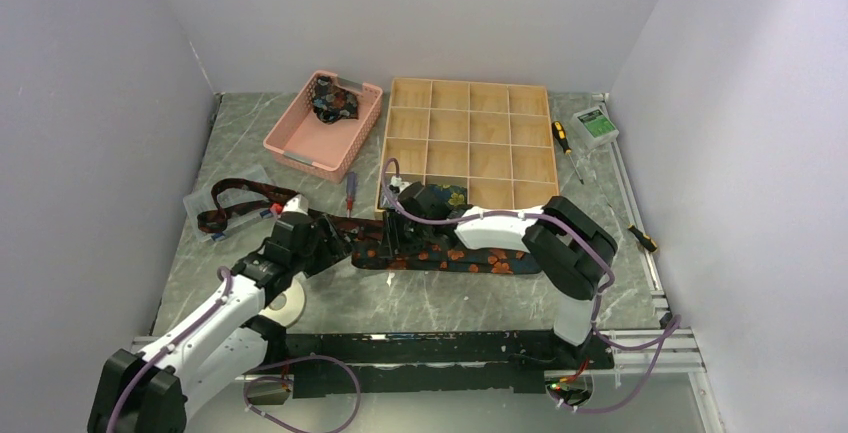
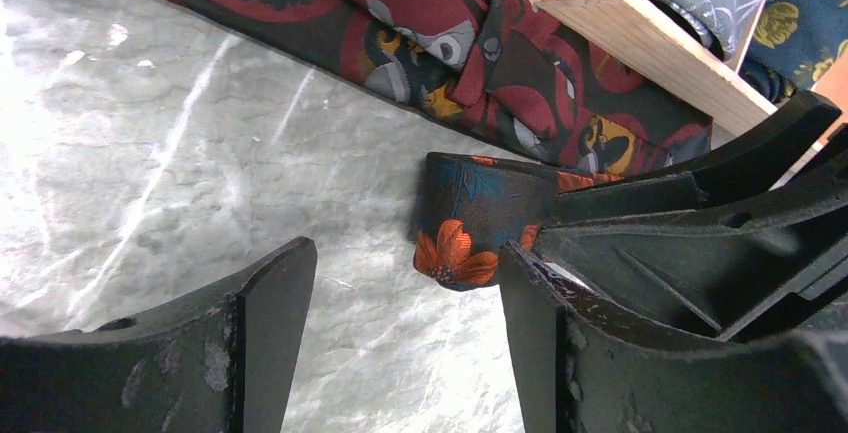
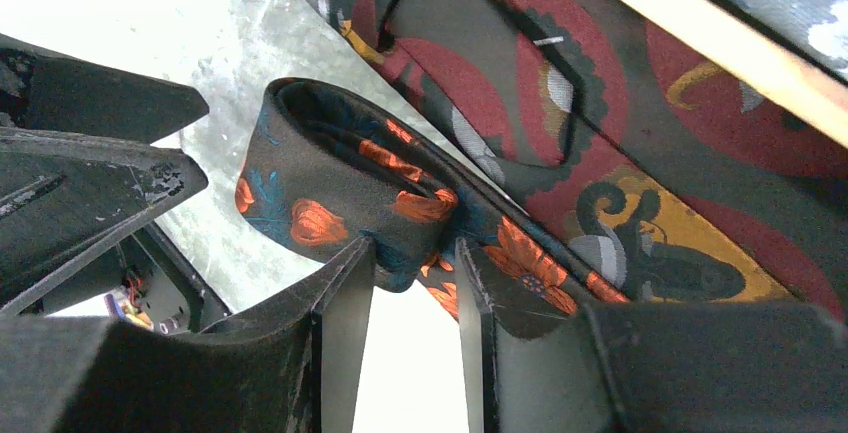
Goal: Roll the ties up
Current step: Roll the tie at the center of the board.
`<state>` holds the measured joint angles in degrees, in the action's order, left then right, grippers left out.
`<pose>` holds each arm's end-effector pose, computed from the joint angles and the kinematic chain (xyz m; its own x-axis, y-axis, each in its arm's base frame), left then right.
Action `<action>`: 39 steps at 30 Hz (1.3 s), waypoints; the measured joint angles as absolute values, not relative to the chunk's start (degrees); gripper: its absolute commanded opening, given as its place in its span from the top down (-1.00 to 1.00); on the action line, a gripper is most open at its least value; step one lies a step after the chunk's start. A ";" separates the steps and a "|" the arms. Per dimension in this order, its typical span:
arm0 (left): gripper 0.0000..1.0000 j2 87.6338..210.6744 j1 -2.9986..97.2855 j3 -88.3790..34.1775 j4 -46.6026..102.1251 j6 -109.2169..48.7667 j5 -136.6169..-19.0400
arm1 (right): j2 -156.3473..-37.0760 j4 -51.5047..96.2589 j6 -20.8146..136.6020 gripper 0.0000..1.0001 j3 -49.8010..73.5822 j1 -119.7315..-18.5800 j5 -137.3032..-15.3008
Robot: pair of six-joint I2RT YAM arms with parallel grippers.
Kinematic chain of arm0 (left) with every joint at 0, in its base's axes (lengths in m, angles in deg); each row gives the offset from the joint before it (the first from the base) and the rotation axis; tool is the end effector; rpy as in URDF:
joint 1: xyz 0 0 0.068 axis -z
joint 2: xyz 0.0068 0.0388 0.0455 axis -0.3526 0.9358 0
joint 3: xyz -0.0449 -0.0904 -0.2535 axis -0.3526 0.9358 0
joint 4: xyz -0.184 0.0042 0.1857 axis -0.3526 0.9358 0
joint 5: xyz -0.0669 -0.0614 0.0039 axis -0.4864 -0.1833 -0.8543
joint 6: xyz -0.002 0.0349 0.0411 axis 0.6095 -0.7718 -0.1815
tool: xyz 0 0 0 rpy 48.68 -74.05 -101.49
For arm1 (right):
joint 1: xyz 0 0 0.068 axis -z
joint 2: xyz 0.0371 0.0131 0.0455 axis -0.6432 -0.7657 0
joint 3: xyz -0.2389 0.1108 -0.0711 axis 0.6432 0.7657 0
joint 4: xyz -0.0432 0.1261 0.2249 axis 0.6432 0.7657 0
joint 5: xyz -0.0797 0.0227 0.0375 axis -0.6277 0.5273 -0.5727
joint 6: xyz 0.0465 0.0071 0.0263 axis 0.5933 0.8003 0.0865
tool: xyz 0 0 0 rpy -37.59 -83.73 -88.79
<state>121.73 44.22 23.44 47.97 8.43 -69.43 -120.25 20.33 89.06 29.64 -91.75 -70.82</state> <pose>0.1537 -0.0669 0.1779 -0.7168 -0.5259 -0.4579 -0.2386 0.8020 -0.5476 0.2259 0.2991 0.1544 -0.8784 -0.1455 -0.4553 -0.4096 0.7200 0.5601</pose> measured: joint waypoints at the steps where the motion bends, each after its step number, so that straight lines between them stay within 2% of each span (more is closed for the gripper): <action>1: -0.43 122.08 44.17 23.68 47.14 8.41 -69.97 | -120.25 20.26 89.06 0.24 29.79 -91.64 -70.80; 10: -0.40 129.49 44.06 24.10 39.60 7.47 -75.72 | -120.27 18.36 89.06 0.30 31.67 -91.36 -69.88; 21: -0.27 137.28 44.00 24.10 32.17 6.71 -81.49 | -120.27 15.37 89.73 0.32 33.59 -90.81 -68.59; 24: -0.10 138.81 43.98 24.18 29.81 6.18 -83.22 | -120.25 14.75 90.13 0.33 33.96 -90.55 -68.15; 30: 0.51 141.36 43.78 24.27 26.86 5.18 -86.19 | -120.27 14.62 90.24 0.34 34.03 -90.46 -67.87; 33: 0.88 141.36 43.76 24.27 26.51 4.54 -86.91 | -120.25 14.60 90.30 0.33 34.03 -90.46 -67.74; 35: 0.94 141.08 43.76 24.21 26.79 4.28 -86.87 | -120.25 14.60 90.30 0.23 34.03 -90.46 -67.60; 39: 0.94 139.79 45.16 21.65 32.91 3.82 -84.24 | -119.83 14.71 90.56 -0.23 34.03 -90.49 -67.39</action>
<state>139.79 45.16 21.65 32.91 3.82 -84.24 -119.83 14.71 90.56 34.03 -90.49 -67.39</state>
